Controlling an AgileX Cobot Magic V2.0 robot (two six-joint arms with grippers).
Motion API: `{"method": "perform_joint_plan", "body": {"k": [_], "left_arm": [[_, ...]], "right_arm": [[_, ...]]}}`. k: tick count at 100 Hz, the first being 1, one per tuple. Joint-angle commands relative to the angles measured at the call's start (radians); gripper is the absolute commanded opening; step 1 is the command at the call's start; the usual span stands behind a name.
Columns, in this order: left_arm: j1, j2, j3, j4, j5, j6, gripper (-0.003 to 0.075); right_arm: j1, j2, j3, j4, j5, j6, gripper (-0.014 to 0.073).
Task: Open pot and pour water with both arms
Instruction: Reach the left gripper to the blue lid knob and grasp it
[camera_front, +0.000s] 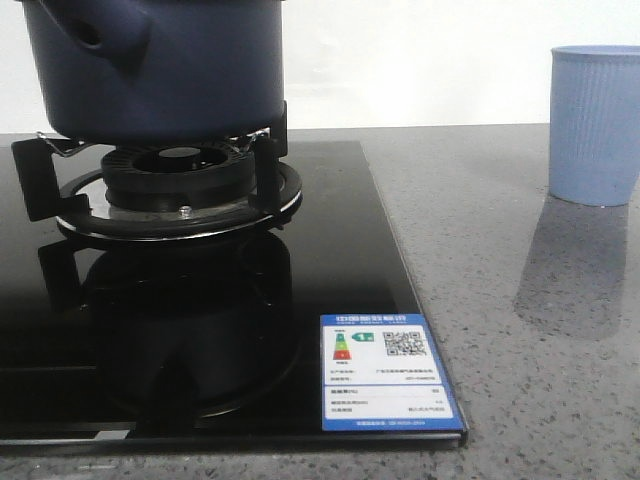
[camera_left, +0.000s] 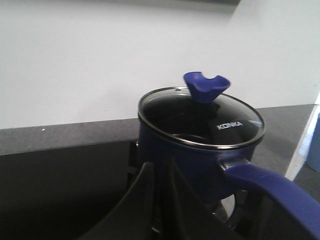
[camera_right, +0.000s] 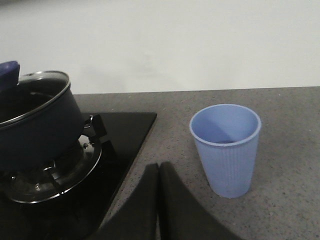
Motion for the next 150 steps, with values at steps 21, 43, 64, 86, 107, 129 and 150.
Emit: {"method": "perform_joint_plan", "body": {"k": [21,43,64,86,107,129,150], "left_arm": [[-0.118,0.122,-0.091,-0.023,-0.125,0.022,0.016],[-0.155,0.194,-0.104,-0.076,-0.207,0.022,0.053],[-0.204,0.289,-0.109,-0.095,-0.304,0.022,0.0495],[-0.286,0.435,-0.143,-0.086,-0.428,0.045,0.0534],[-0.326,0.598,-0.204,-0.072,-0.5,0.046,0.0552],[-0.327,0.75,-0.295,-0.045,-0.531,0.046,0.0552],[-0.327,0.847,-0.376,-0.041,-0.537,0.046,0.0552]], "right_arm": [[0.058,0.112,-0.051,0.005,-0.041,-0.042,0.0016],[0.058,0.129,-0.053,0.009,-0.043,-0.042,0.0518],[0.058,0.129,-0.053,0.006,-0.045,-0.044,0.0577],[0.058,0.129,-0.053,0.006,-0.045,-0.044,0.0577],[0.058,0.129,-0.053,0.006,-0.045,-0.044,0.0577],[0.058,0.129,-0.053,0.006,-0.045,-0.047,0.0577],[0.058,0.129,-0.053,0.006,-0.045,-0.047,0.0577]]}}
